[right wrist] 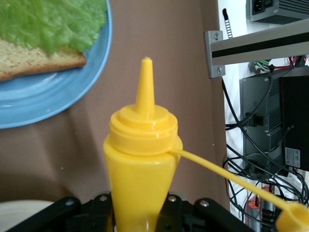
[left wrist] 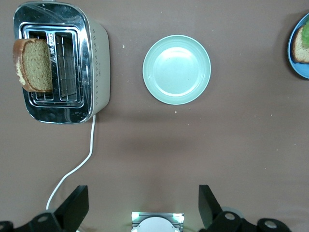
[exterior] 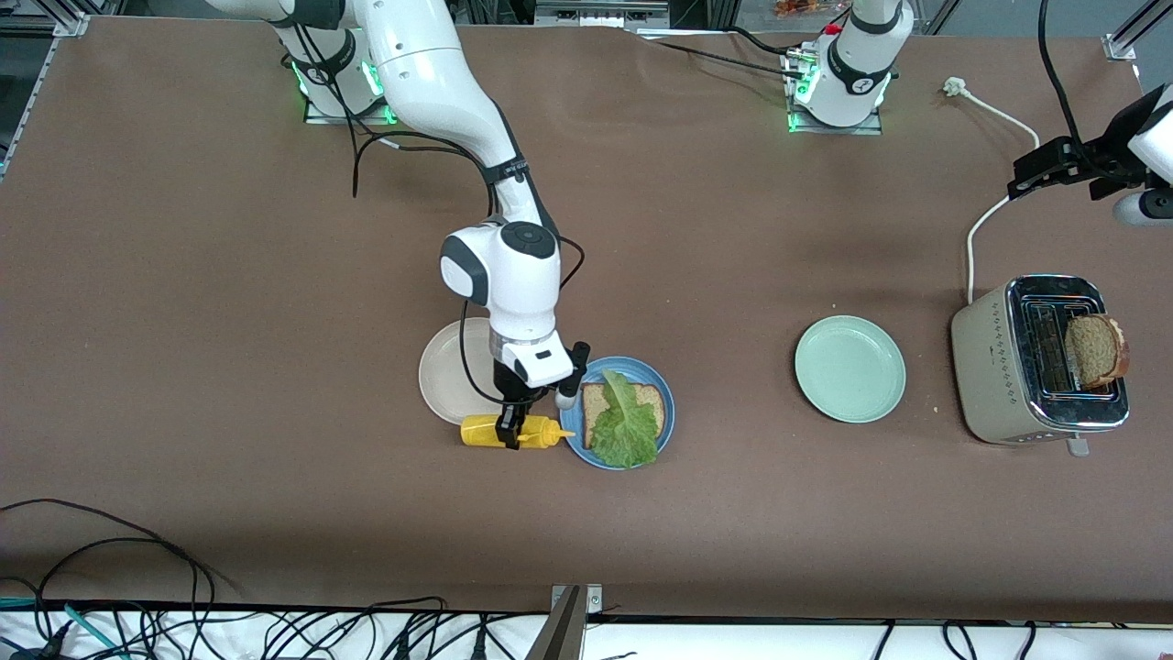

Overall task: Make sandwich in blue plate with both arms
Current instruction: 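Carry the mustard bottle over the lettuce on the blue plate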

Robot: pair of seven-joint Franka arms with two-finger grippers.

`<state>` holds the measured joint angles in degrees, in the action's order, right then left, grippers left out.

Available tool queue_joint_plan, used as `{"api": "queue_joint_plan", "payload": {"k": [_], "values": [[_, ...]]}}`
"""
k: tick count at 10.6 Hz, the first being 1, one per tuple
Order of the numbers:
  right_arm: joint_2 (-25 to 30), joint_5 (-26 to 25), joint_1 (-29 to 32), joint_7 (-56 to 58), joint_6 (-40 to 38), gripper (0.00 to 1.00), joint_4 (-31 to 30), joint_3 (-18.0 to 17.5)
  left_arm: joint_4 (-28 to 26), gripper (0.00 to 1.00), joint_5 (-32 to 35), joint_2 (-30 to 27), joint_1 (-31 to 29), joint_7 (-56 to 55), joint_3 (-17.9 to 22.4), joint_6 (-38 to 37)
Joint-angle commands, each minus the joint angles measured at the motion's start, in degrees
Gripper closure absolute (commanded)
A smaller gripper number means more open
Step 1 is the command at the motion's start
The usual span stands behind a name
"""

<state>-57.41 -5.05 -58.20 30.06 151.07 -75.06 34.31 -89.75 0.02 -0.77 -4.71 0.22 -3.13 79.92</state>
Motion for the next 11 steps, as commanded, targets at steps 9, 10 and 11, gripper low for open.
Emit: {"api": "queue_joint_plan", "payload": {"k": [9, 10, 11], "values": [[-5.7, -18.5, -7.0, -12.1, 0.5, 1.00, 0.9, 3.2, 1.7, 0.00, -0.8, 1.6, -0.9, 0.2, -0.5, -1.1], [-5.7, -20.2, -7.1, -12.1, 0.5, 1.00, 0.9, 3.2, 1.7, 0.00, -0.7, 1.7, -0.9, 0.2, -0.4, -1.1], [-5.7, -21.1, -7.1, -12.1, 0.5, 1.00, 0.9, 3.2, 1.7, 0.00, -0.7, 1.8, -1.0, 0.2, -0.4, -1.0]]}}
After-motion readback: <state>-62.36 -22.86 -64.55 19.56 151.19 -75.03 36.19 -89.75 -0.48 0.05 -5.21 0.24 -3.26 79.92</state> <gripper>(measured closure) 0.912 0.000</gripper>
